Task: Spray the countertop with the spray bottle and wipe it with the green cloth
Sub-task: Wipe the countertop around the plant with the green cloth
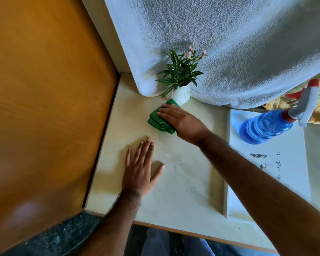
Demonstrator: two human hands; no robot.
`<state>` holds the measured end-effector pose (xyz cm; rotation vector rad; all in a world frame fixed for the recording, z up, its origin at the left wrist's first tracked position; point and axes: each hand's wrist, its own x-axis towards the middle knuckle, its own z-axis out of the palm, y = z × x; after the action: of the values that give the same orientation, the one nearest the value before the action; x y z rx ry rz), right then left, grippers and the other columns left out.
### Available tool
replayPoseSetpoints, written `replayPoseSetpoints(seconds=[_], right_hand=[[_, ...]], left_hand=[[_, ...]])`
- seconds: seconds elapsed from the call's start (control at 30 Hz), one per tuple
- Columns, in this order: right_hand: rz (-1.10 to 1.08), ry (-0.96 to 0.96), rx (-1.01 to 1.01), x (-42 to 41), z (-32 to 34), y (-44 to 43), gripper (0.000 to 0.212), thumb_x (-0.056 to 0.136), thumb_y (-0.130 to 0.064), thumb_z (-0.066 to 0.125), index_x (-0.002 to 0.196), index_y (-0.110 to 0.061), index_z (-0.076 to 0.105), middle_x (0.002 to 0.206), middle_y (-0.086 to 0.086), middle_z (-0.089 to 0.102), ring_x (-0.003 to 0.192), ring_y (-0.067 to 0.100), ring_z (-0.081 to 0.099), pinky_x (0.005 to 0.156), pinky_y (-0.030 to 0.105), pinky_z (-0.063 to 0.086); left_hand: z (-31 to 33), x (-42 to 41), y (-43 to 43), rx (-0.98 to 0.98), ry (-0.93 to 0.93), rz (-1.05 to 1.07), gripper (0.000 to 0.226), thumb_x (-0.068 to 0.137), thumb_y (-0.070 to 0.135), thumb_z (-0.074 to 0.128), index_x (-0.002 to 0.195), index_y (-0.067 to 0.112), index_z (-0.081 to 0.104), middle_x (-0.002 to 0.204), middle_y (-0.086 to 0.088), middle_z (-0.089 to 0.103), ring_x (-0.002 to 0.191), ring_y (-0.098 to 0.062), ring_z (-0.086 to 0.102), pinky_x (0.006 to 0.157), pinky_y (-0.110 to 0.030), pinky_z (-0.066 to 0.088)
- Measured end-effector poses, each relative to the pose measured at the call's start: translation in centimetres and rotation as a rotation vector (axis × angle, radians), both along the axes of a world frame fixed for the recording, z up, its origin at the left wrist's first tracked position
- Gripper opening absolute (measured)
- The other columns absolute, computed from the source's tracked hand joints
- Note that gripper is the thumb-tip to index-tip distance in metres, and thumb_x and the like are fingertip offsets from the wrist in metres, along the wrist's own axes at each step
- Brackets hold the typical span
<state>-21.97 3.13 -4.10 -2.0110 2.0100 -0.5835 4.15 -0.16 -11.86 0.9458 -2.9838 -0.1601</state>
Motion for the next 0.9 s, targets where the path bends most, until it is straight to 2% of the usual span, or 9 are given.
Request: replayPoseSetpoints(seconds=[0.13,0.33,0.5,0.53,0.6,0.63,0.7,0.8,0.9], right_hand=[[0.005,0.045,0.007,-1.0,0.1,-0.6,0.065,0.076,0.027,0.052,0.137,0.006,0.057,0.143,0.025,0.057,0.142,0.044,0.044,0.121,0.055,0.032],[-0.116,-0.112,0.141,-0.6,-1.0,0.3,0.066,0.081,0.023,0.049,0.143,0.001,0.052,0.151,0.018,0.051,0.145,0.033,0.042,0.121,0.033,0.028],[-0.239,-0.239,0.224,-0.3,-0.2,-0.8,0.071,0.079,0.02,0.047,0.144,-0.008,0.054,0.153,0.011,0.051,0.142,0.026,0.047,0.117,0.031,0.036],[-0.262,-0.264,0.242,-0.3,0.1,-1.1,0.069,0.079,0.019,0.047,0.142,-0.007,0.056,0.148,0.012,0.056,0.137,0.027,0.051,0.112,0.029,0.038],[-0.327,-0.318,0.301,-0.4,1.3,-1.8,0.06,0.079,0.017,0.046,0.131,-0.005,0.063,0.129,0.016,0.068,0.119,0.03,0.061,0.091,0.024,0.042],[-0.355,-0.334,0.347,-0.5,1.9,-2.1,0.053,0.079,0.016,0.045,0.124,-0.004,0.066,0.119,0.018,0.07,0.111,0.032,0.063,0.08,0.025,0.041],[-0.368,-0.311,0.442,-0.6,3.0,-2.5,0.038,0.081,0.012,0.043,0.109,0.0,0.067,0.105,0.021,0.07,0.1,0.037,0.064,0.07,0.029,0.04],[-0.319,-0.193,0.462,-0.5,4.3,-1.2,0.033,0.083,0.009,0.044,0.107,0.001,0.066,0.106,0.021,0.069,0.1,0.038,0.064,0.078,0.04,0.05],[-0.344,-0.104,0.38,-0.1,4.6,2.2,0.05,0.08,0.01,0.049,0.125,-0.006,0.062,0.124,0.016,0.065,0.115,0.035,0.059,0.094,0.041,0.05]], left_hand=[[-0.1,0.1,0.0,0.009,0.008,-0.003,0.089,0.1,0.072,0.033,0.168,0.016,0.017,0.177,-0.004,0.016,0.163,-0.023,0.017,0.129,-0.06,0.023],[-0.2,0.0,0.0,0.02,0.003,-0.007,0.089,0.1,0.073,0.03,0.167,0.016,0.017,0.177,-0.004,0.017,0.163,-0.023,0.017,0.13,-0.06,0.023],[-0.3,0.1,-0.1,0.005,0.012,-0.01,0.088,0.1,0.072,0.03,0.168,0.016,0.016,0.177,-0.005,0.017,0.163,-0.023,0.017,0.13,-0.059,0.023],[-0.4,0.1,-0.2,0.007,0.013,-0.007,0.088,0.1,0.072,0.029,0.168,0.016,0.016,0.177,-0.004,0.017,0.163,-0.022,0.016,0.13,-0.059,0.023],[-0.4,0.1,-0.2,0.009,0.007,-0.004,0.089,0.1,0.073,0.028,0.168,0.017,0.015,0.177,-0.004,0.016,0.164,-0.022,0.015,0.13,-0.059,0.022],[-0.4,0.2,-0.1,0.01,0.002,-0.004,0.089,0.1,0.073,0.027,0.168,0.017,0.014,0.177,-0.004,0.015,0.164,-0.022,0.015,0.13,-0.059,0.023],[-0.5,0.2,-0.2,0.015,-0.007,-0.003,0.089,0.1,0.074,0.026,0.168,0.017,0.013,0.178,-0.004,0.014,0.164,-0.022,0.013,0.13,-0.058,0.022],[-0.4,0.2,-0.3,0.022,-0.014,-0.003,0.09,0.1,0.075,0.024,0.168,0.018,0.011,0.178,-0.004,0.011,0.164,-0.022,0.01,0.131,-0.057,0.019],[-0.4,0.1,-0.3,0.032,-0.01,-0.004,0.09,0.1,0.075,0.024,0.168,0.018,0.011,0.178,-0.004,0.013,0.164,-0.022,0.012,0.131,-0.057,0.019]])
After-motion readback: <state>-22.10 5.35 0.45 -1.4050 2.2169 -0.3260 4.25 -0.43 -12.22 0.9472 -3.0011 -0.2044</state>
